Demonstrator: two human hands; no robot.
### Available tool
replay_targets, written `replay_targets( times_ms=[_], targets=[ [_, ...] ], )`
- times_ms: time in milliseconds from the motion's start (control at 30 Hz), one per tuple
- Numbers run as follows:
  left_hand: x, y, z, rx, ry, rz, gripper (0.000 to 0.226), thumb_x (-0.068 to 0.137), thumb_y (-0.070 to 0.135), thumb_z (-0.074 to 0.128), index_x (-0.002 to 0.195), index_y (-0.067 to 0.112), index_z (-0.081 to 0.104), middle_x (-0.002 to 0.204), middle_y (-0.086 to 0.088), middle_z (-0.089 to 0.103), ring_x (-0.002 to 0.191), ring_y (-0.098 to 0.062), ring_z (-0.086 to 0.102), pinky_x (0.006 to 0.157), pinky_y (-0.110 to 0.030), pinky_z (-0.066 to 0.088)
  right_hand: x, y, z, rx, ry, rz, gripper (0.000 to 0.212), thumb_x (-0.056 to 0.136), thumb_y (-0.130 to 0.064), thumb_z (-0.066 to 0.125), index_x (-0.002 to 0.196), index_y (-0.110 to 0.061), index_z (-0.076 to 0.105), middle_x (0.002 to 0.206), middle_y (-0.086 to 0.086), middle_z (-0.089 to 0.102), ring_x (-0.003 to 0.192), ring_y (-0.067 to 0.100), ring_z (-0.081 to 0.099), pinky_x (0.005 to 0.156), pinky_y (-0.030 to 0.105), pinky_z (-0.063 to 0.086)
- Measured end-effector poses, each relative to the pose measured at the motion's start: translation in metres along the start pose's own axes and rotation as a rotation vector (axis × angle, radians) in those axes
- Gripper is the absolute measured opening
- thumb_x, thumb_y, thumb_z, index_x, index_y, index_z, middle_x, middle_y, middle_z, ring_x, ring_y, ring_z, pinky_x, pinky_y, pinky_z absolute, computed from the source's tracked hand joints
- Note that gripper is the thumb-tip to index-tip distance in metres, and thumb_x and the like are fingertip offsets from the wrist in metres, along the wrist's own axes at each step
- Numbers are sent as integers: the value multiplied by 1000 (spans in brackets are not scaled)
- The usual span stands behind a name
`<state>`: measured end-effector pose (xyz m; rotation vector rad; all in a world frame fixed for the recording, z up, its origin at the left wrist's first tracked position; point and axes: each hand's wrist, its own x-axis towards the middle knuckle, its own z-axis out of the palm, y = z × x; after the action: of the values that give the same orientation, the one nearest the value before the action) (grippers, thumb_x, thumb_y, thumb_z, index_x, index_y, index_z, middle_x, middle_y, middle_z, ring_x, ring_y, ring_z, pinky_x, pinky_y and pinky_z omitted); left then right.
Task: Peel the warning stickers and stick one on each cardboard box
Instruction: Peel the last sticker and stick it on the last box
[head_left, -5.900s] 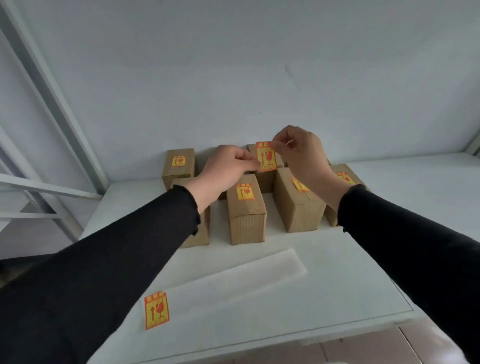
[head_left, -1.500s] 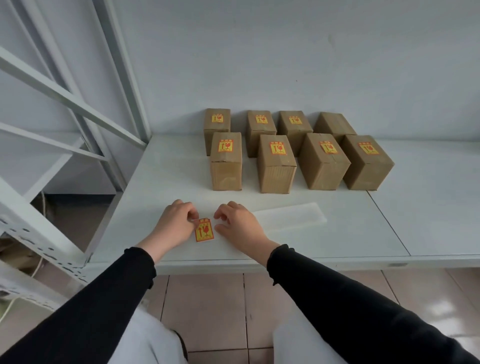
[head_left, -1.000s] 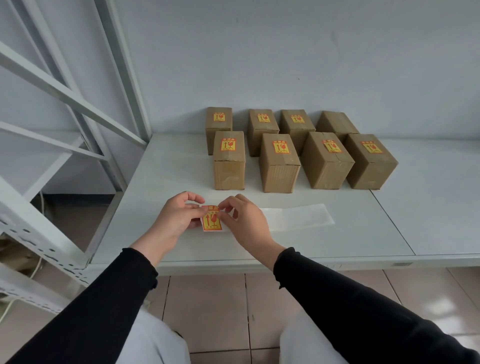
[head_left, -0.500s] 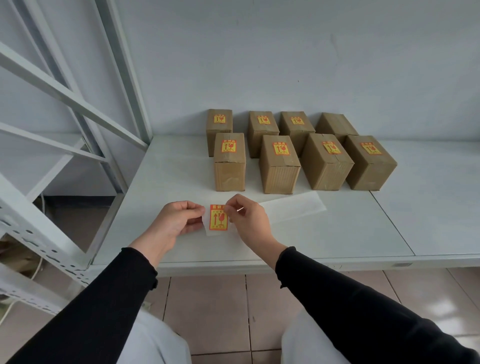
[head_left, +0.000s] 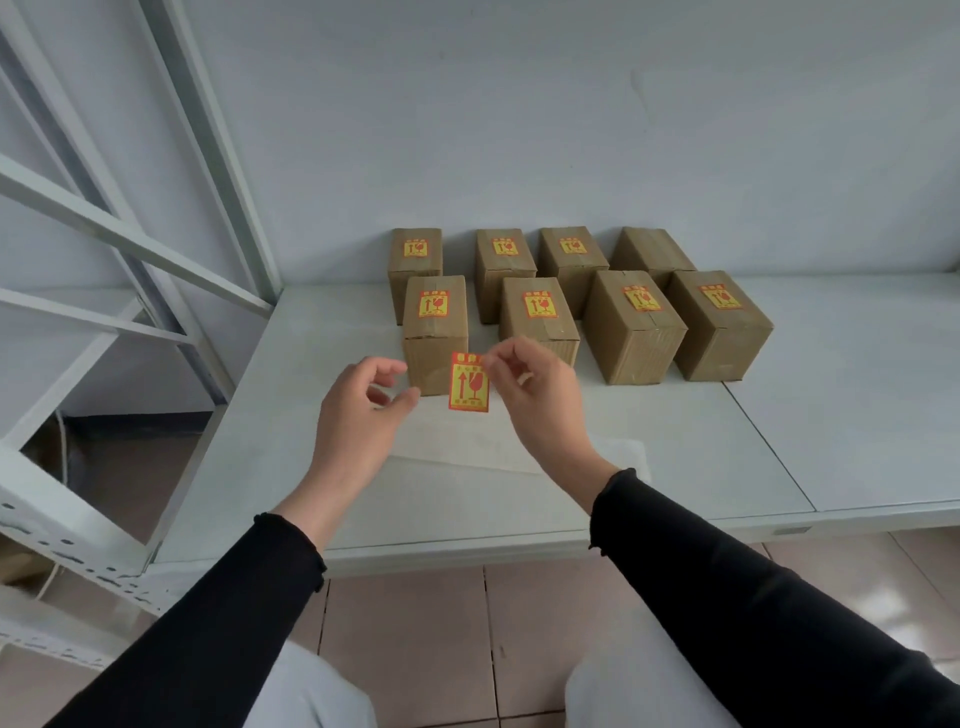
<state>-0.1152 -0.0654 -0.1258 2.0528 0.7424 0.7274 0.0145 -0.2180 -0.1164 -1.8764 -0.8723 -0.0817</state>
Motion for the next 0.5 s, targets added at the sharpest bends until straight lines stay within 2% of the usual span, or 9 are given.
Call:
replay_targets(
  times_ms=[67, 200, 333, 400, 500],
  targets=[
    [4, 25, 4, -96, -8, 33, 16, 89, 21, 72, 105, 22, 68, 96, 9, 65, 82, -6, 59, 68, -18, 43, 10, -2, -17, -17, 35, -54, 13, 96, -28, 61, 84, -25, 66, 80, -14, 65, 77, 8, 60, 61, 24, 50],
    [19, 73, 16, -201, -195, 67, 4, 88, 26, 74, 91, 23, 75, 83, 11, 70, 75, 1, 59, 73, -19, 47, 35, -3, -52, -14, 102, -124, 13, 94, -23, 64, 82, -18, 66, 77, -12, 63, 74, 10, 58, 61, 20, 43],
    [46, 106, 36, -196, -299, 59, 8, 84, 35, 76, 86, 27, 77, 85, 10, 74, 84, -8, 64, 81, -30, 50, 61, 3, -84, 4, 136, -139, 12, 94, -24, 64, 85, -17, 69, 79, -8, 69, 72, 11, 62, 60, 26, 50],
    [60, 121, 48, -165, -331, 92, 8, 82, 35, 77, 85, 27, 78, 89, 8, 76, 91, -14, 68, 88, -35, 53, 72, 8, -99, 14, 145, -129, 13, 94, -24, 64, 84, -18, 69, 78, -7, 69, 69, 8, 59, 59, 25, 47],
    [73, 144, 70, -118, -367, 145, 7, 85, 26, 77, 87, 20, 78, 92, 2, 76, 92, -16, 68, 83, -31, 53, 87, 18, -118, 57, 162, -92, 16, 94, -24, 63, 79, -23, 66, 72, -12, 65, 65, 2, 52, 58, 20, 40]
  ],
)
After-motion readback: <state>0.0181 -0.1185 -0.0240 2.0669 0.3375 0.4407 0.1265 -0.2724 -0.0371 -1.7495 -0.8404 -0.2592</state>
